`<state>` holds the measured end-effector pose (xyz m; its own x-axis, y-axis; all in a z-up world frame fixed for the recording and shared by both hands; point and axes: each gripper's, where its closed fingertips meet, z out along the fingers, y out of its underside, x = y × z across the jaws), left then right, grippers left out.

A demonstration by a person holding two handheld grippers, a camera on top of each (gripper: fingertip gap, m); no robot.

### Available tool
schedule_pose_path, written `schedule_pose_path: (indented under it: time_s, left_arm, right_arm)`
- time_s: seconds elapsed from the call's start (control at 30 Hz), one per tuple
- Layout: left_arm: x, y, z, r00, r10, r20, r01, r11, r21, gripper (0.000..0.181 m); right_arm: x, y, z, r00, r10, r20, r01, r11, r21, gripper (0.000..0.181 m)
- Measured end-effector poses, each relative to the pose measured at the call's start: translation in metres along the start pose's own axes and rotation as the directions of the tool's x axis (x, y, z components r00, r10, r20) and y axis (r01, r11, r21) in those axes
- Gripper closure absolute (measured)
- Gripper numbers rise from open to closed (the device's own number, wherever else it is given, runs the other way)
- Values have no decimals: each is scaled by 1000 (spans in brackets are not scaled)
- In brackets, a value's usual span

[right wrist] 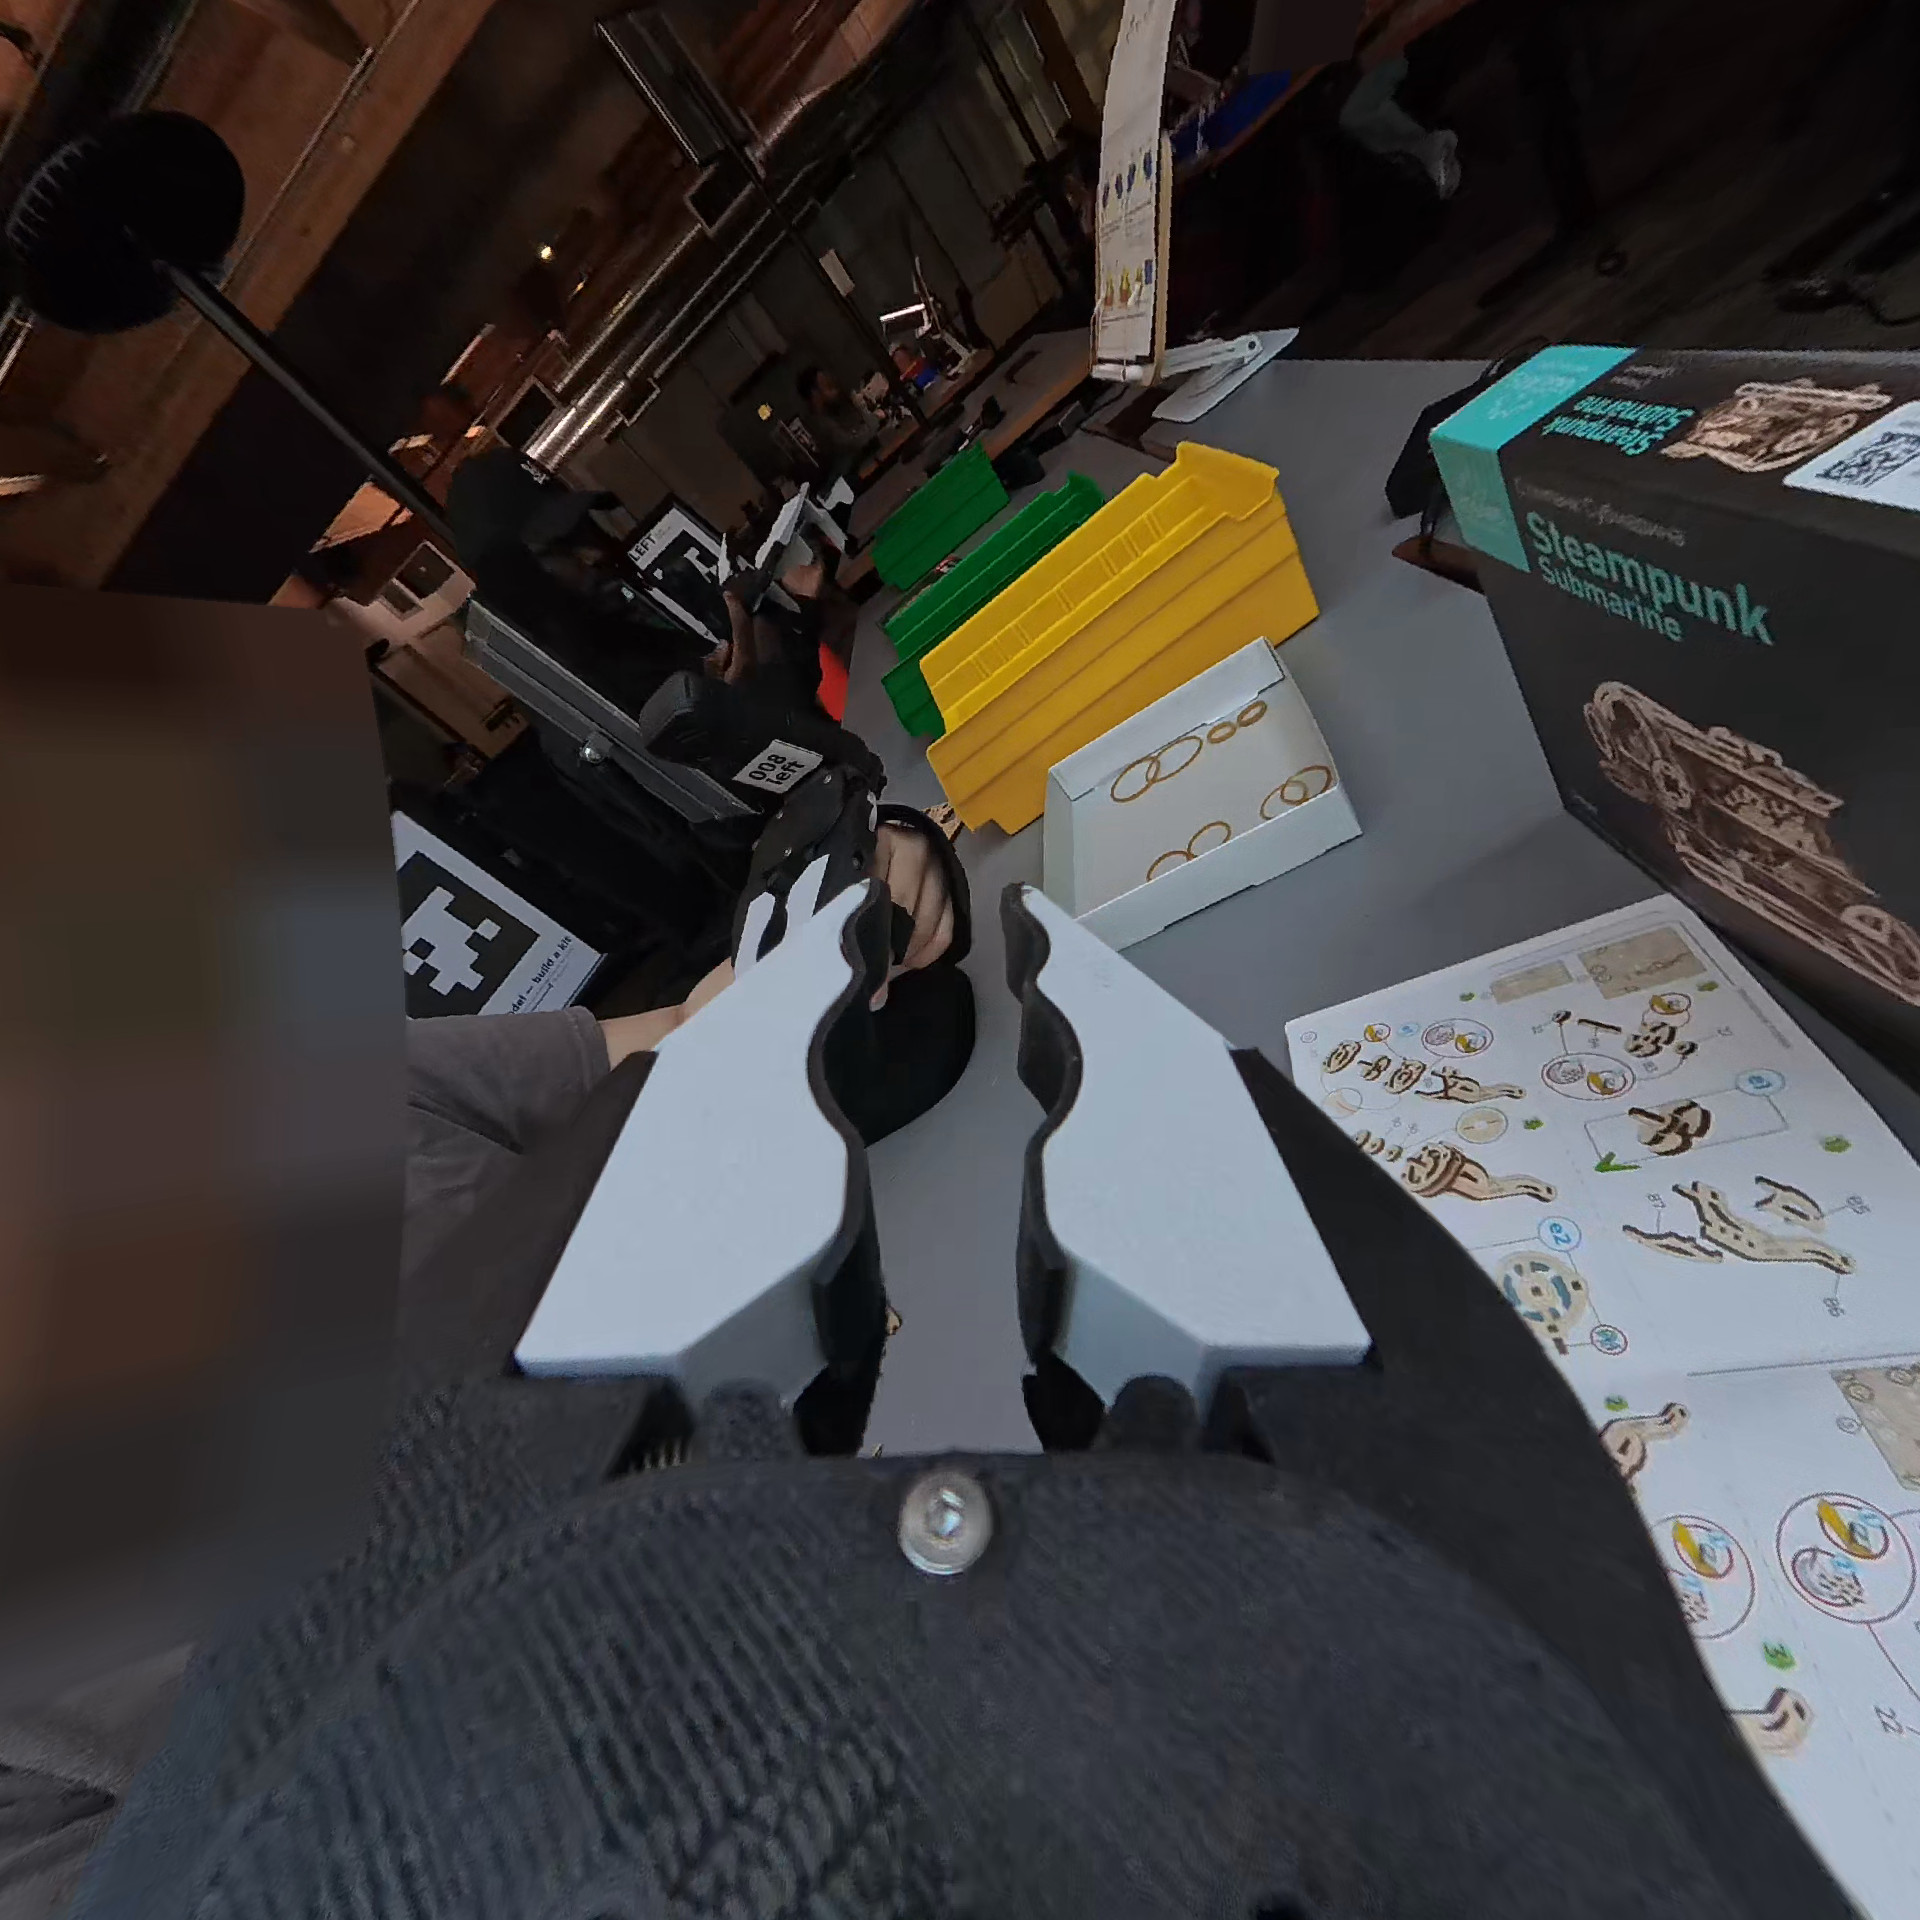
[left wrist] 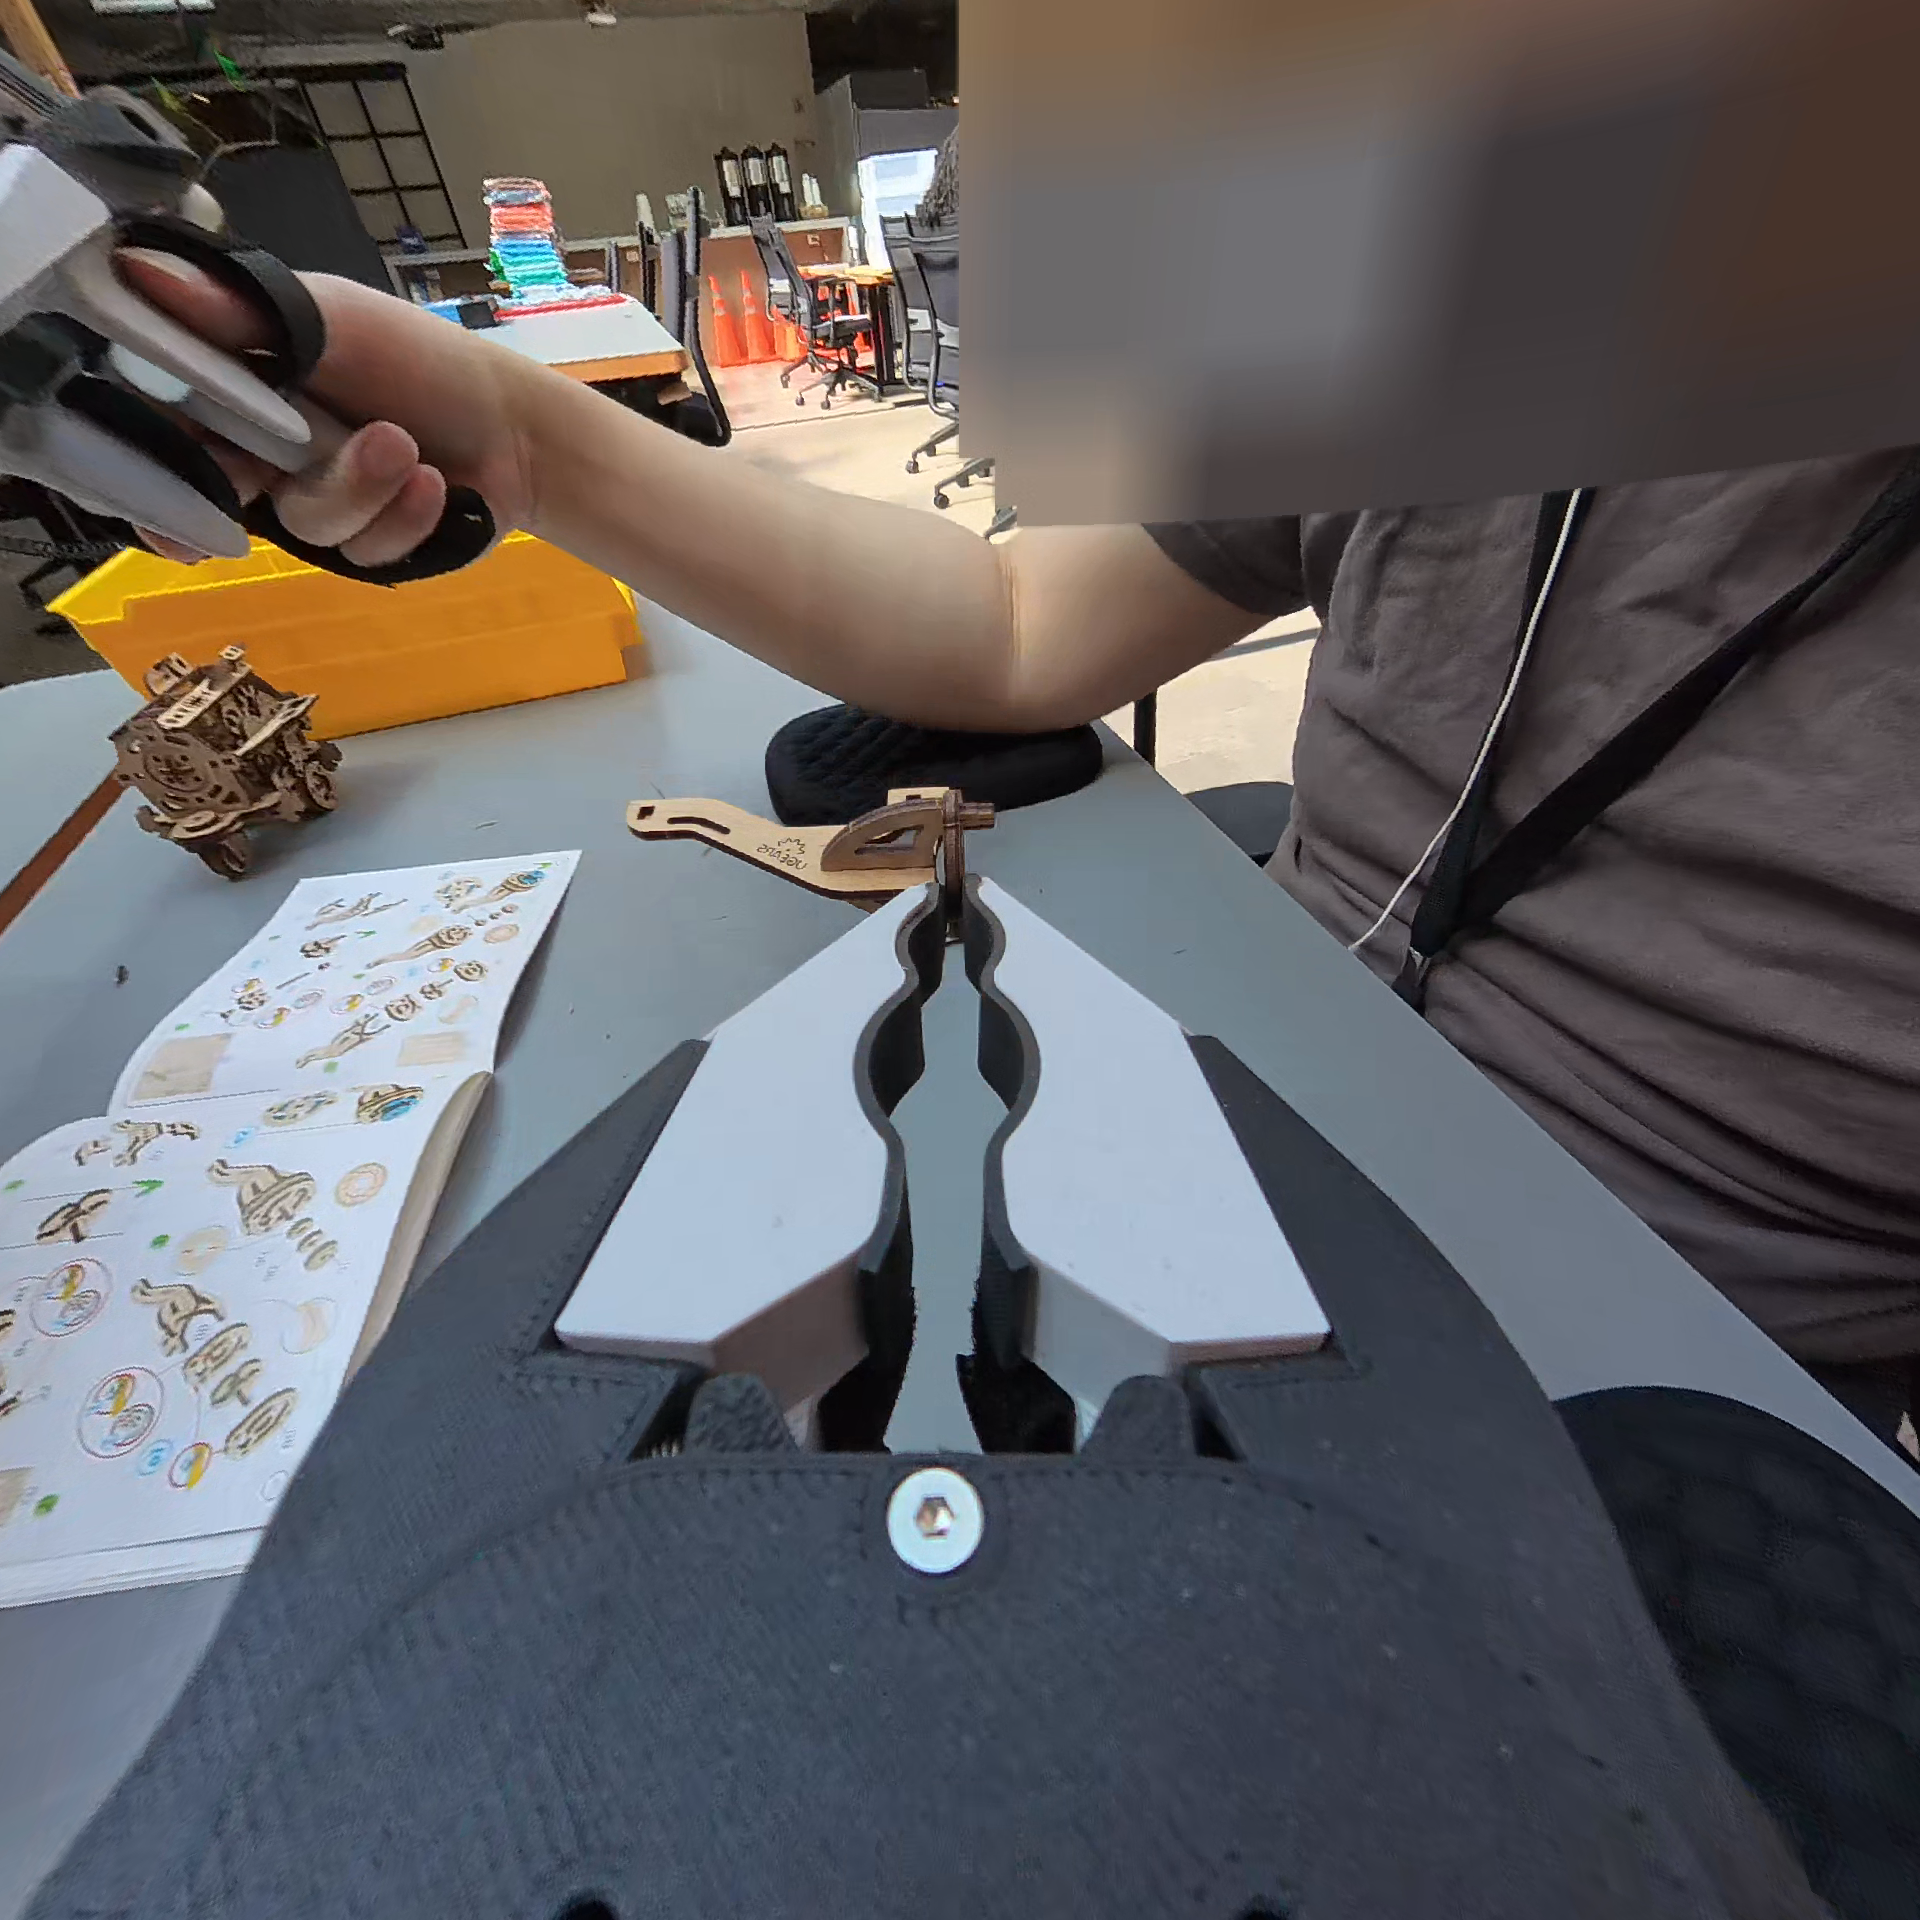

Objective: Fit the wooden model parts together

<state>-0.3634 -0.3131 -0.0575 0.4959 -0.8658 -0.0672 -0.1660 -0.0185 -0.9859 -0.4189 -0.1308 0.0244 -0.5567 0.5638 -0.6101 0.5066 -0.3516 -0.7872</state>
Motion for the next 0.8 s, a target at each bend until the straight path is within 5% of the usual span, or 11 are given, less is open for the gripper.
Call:
schedule_pose_path:
  time_s: [0.03, 0.33, 0.57, 0.73, 0.8]
  left_arm:
    - [4, 6, 3, 1000, 2, -17, -3, 1000, -13, 181]
    - [2, 39, 9, 996, -71, -58, 67, 995, -68, 180]
    - [-10, 46, 9, 997, -72, 8, 72, 995, -70, 180]
    - [-17, 63, 12, 996, -51, 73, 64, 978, -198, 181]
    - [-19, 71, 14, 994, -45, 103, 72, 958, -277, 181]
  right_arm:
    - [2, 5, 3, 999, 34, 15, -33, 999, -19, 164]
    - [32, 88, 32, 938, 316, 145, -303, 947, -106, 169]
    - [35, 104, 40, 966, 218, 139, -201, 971, -127, 169]
    - [22, 113, 45, 979, -164, 117, 182, 971, -158, 163]
    - [2, 121, 53, 847, -520, 109, 531, 828, -179, 155]
